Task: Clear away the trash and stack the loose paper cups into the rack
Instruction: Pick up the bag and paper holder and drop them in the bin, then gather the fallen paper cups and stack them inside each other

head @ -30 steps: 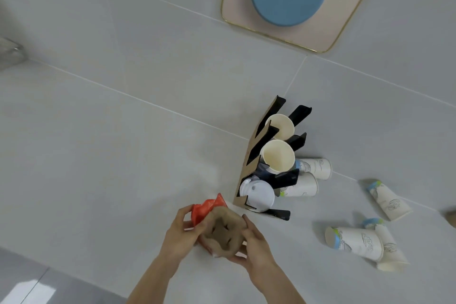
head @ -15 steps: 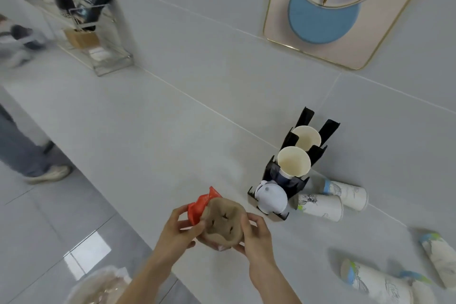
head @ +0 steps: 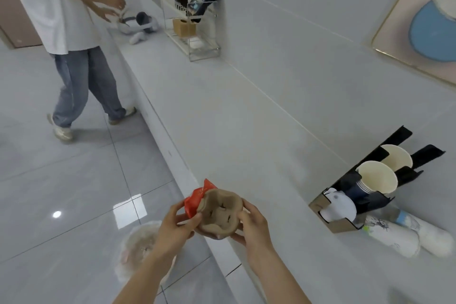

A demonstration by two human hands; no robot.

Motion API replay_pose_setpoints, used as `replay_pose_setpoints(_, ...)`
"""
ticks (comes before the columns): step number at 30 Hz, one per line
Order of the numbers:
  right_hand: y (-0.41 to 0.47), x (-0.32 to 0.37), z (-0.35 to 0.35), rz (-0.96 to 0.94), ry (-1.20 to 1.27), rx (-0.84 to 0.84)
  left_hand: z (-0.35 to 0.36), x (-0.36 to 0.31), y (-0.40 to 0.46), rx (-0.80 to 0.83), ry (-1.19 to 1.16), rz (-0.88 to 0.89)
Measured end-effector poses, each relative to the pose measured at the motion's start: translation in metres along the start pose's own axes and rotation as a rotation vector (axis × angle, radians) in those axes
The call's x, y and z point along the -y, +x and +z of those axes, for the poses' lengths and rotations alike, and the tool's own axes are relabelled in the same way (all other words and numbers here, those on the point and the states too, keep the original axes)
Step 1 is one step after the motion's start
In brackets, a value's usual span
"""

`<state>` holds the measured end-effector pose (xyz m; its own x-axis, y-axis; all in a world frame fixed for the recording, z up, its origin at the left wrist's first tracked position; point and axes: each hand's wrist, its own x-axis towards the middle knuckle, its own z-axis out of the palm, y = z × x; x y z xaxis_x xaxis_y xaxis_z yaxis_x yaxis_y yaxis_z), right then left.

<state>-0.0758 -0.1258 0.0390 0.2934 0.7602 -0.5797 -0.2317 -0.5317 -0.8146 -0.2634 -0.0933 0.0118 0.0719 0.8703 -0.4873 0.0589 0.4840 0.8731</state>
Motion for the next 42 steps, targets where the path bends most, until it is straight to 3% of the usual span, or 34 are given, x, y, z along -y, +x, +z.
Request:
replay_pose_setpoints(10,0.006,-0.028,0.151,0.036,-0.125,0.103,-0.141,0.036,0.014,-0.21,-0.065,-0.066)
replay_pose_setpoints(18,0.015,-0.063,0.227,0.103,-0.222,0.148,-0.205,0.072,0.02,-0.294,-0.09,-0.17)
replay_pose_setpoints(21,0.016,-0.065,0.243,0.106,-0.341,0.159,-0.218,0.077,0.026,-0.324,0.009,-0.215)
replay_pose_setpoints(26,0.02,-0.069,0.241,-0.008,-0.627,0.188,-0.243,0.085,0.038,-0.418,0.365,-0.288)
replay_pose_setpoints(30,0.025,-0.065,0.23,-0.161,-0.962,0.177,-0.253,0.068,0.047,-0.458,0.686,-0.148)
replay_pose_setpoints(35,0.027,-0.042,0.214,-0.527,-1.433,0.064,-0.238,0.035,0.062,-0.479,0.933,0.18)
replay_pose_setpoints(38,0.029,-0.029,0.203,-0.683,-1.506,-0.041,-0.221,0.016,0.071,-0.432,1.064,0.349)
replay_pose_setpoints(42,0.028,-0.013,0.183,-0.74,-1.537,-0.161,-0.193,-0.008,0.084,-0.355,1.174,0.512)
